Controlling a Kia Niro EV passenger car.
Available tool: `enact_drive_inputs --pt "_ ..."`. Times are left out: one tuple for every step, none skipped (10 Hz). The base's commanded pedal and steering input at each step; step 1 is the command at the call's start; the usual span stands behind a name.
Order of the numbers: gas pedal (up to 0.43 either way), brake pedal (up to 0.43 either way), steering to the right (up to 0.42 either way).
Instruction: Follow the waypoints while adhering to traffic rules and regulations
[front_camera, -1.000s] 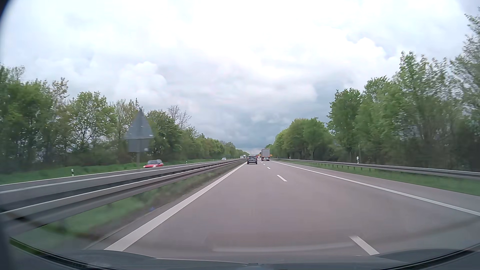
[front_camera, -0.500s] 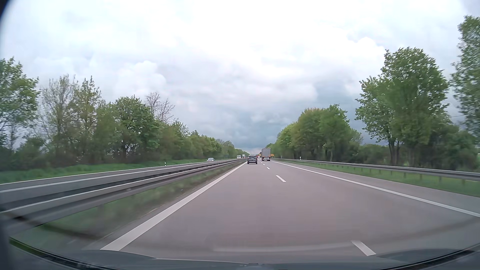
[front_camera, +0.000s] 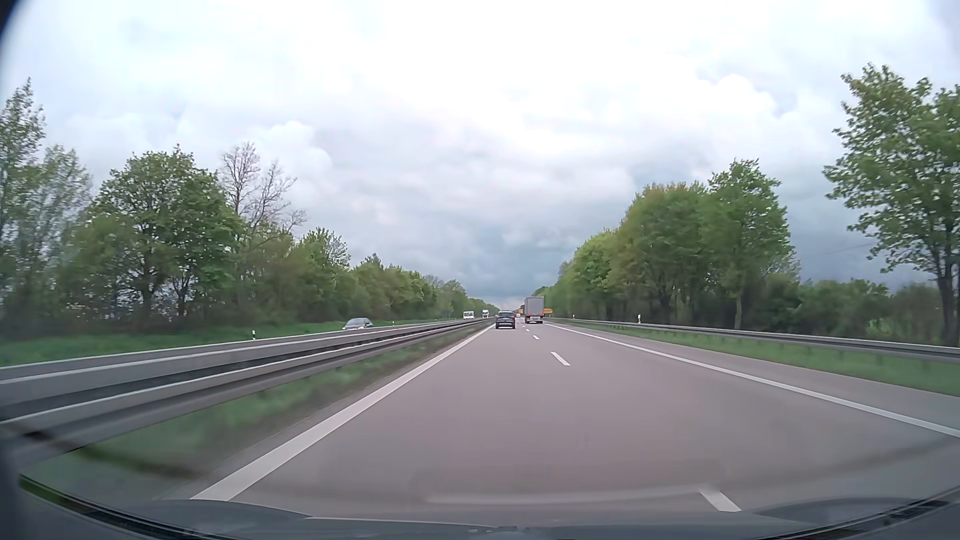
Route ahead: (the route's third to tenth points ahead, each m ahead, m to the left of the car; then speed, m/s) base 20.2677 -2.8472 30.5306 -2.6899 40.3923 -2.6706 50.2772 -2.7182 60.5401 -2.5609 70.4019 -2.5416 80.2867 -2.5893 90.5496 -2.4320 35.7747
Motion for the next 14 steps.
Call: enact_drive_inputs --pt "0.209 0.012 -0.003" --pt "0.228 0.012 -0.003" --pt "0.287 0.012 -0.003" --pt "0.299 0.012 -0.003" --pt "0.311 0.012 -0.003" --pt "0.339 0.006 -0.003" --pt "0.339 0.012 -0.002" --pt "0.35 0.012 -0.002" --pt "0.358 0.012 -0.001" --pt "0.358 0.012 -0.001" --pt "0.37 0.012 -0.001" --pt "0.37 0.018 0.0" --pt "0.37 0.012 -0.001" --pt "0.378 0.012 -0.001"
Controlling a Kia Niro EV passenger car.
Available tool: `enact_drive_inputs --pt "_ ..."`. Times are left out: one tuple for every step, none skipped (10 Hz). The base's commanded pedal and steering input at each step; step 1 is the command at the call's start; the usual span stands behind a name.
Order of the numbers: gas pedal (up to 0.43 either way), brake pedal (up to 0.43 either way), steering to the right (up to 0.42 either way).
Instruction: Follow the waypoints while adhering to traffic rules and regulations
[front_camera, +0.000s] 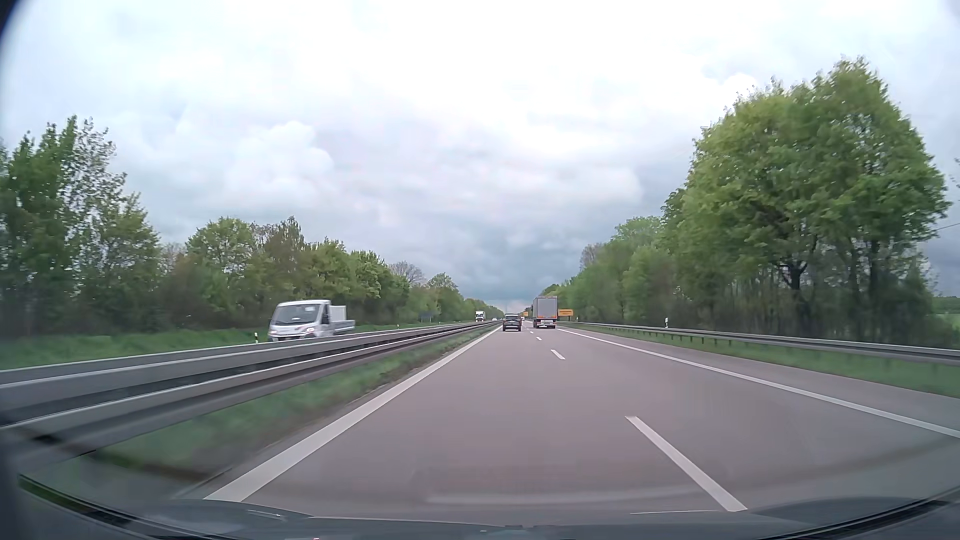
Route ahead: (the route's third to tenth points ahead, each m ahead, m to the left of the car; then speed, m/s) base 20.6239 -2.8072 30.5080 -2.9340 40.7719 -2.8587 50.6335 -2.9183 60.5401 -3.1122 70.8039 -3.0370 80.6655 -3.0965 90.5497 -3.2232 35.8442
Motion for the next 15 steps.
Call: enact_drive_inputs --pt "0.421 0.012 -0.001" --pt "0.441 0.012 0.0" --pt "0.441 0.012 -0.001" --pt "0.441 0.012 0.0" --pt "0.449 0.012 0.0" --pt "0.449 0.012 -0.001" --pt "0.449 0.012 0.0" --pt "0.461 0.012 -0.001" --pt "0.461 0.012 0.0" --pt "0.461 0.012 0.0" --pt "0.461 0.012 -0.001" --pt "0.461 0.012 -0.001" --pt "0.461 0.012 -0.001" --pt "0.461 0.012 0.0" --pt "0.461 0.012 0.0"
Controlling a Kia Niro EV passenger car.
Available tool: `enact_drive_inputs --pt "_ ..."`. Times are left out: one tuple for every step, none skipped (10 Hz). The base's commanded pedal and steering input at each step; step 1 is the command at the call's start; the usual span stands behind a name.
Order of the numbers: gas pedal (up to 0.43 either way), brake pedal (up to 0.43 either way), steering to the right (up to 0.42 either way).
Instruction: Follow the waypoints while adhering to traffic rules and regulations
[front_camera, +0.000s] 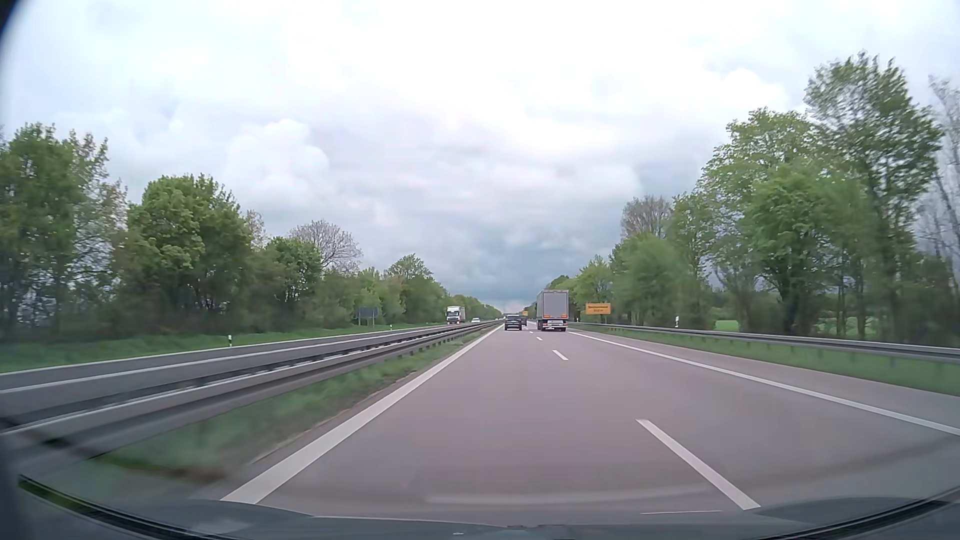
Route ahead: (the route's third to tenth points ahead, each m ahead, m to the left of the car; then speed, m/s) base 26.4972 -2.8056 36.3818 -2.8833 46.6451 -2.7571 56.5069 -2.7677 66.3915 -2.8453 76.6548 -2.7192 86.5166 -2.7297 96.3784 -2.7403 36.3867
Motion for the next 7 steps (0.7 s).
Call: enact_drive_inputs --pt "0.461 0.012 0.001" --pt "0.461 0.012 0.001" --pt "0.461 0.012 0.001" --pt "0.461 0.012 0.0" --pt "0.461 0.012 0.0" --pt "0.461 0.012 -0.001" --pt "0.461 0.012 -0.001"
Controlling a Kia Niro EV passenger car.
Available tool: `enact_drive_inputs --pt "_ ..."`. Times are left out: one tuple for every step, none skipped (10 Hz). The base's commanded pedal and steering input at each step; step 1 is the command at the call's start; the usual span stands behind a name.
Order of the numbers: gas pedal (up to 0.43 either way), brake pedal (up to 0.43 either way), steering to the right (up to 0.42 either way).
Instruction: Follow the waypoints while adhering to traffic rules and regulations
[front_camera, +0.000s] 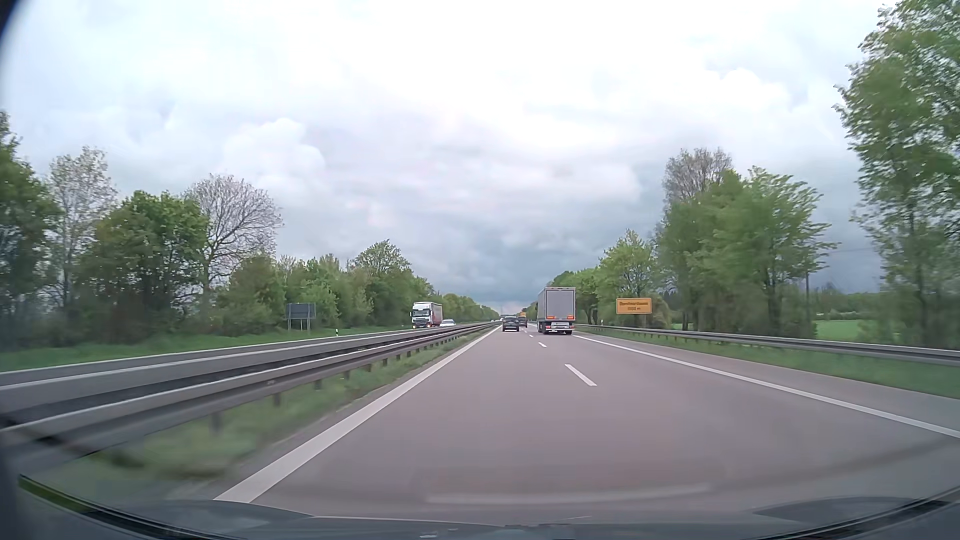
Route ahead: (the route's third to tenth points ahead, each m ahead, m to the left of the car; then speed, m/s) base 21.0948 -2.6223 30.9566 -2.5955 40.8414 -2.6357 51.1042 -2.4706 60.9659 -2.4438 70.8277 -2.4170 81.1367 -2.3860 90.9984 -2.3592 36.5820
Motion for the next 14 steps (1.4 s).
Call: enact_drive_inputs --pt "0.461 0.012 -0.001" --pt "0.461 0.012 -0.002" --pt "0.461 0.012 -0.003" --pt "0.48 0.012 -0.004" --pt "0.488 0.012 -0.004" --pt "0.488 0.012 -0.004" --pt "0.488 0.012 -0.004" --pt "0.488 0.012 -0.004" --pt "0.488 0.012 -0.004" --pt "0.488 0.012 -0.004" --pt "0.488 0.012 -0.004" --pt "0.488 0.012 -0.003" --pt "0.488 0.012 -0.003" --pt "0.488 0.012 -0.002"
